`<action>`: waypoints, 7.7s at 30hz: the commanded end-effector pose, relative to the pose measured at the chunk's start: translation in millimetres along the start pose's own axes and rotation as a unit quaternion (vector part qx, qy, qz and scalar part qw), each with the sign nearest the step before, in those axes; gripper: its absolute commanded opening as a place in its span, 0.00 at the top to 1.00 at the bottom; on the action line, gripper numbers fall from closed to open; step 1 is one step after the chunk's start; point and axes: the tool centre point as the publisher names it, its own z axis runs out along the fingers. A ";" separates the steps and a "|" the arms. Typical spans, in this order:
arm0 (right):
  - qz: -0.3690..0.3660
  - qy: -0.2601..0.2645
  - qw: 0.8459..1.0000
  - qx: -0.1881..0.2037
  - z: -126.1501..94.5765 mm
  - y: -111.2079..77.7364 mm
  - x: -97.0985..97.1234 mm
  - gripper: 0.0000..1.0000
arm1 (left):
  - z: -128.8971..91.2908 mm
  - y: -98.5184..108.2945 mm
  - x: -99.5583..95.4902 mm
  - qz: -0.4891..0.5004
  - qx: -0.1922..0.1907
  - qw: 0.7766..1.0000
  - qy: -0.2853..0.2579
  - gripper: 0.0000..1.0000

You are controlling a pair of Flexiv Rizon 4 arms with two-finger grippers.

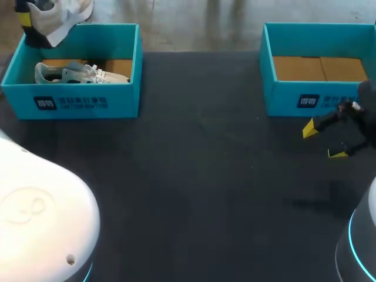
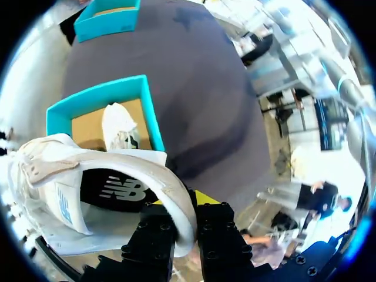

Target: Take the shoe out of the shoebox, open the shoe tongue, remove and reinsert the insole, then place the shoe into the shoebox

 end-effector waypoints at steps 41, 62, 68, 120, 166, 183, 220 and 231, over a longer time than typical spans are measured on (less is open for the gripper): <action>0.000 -0.002 1.000 0.000 0.9 -0.6 0.5 0.00 | -12.4 77.3 1.1 0.472 -0.276 0.834 -0.070 1.00; 0.000 -0.002 1.000 0.000 0.9 -0.6 0.5 0.00 | -11.8 95.1 -36.6 0.501 -0.284 0.815 -0.053 1.00; 0.000 -0.002 1.000 0.000 0.9 -0.6 0.5 0.00 | -8.8 95.5 -48.3 0.502 -0.292 0.812 -0.058 1.00; 0.000 -0.002 1.000 0.000 0.9 -0.6 0.5 0.00 | 43.3 119.5 -97.0 0.515 -0.285 0.807 -0.042 1.00; 0.000 -0.002 1.000 0.000 0.9 -0.6 0.5 0.00 | -13.7 139.6 -133.8 0.516 -0.290 0.804 -0.049 1.00; 0.000 -0.002 1.000 0.000 0.9 -0.6 0.5 0.00 | 2.7 136.5 -165.6 0.509 -0.291 0.808 -0.048 1.00; 0.000 -0.002 1.000 0.000 0.9 -0.6 0.5 0.00 | 50.9 127.2 -182.0 0.508 -0.312 0.801 -0.054 1.00; 0.000 -0.002 1.000 0.000 0.9 -0.6 0.5 0.00 | 57.7 132.1 -186.0 0.514 -0.298 0.801 -0.073 1.00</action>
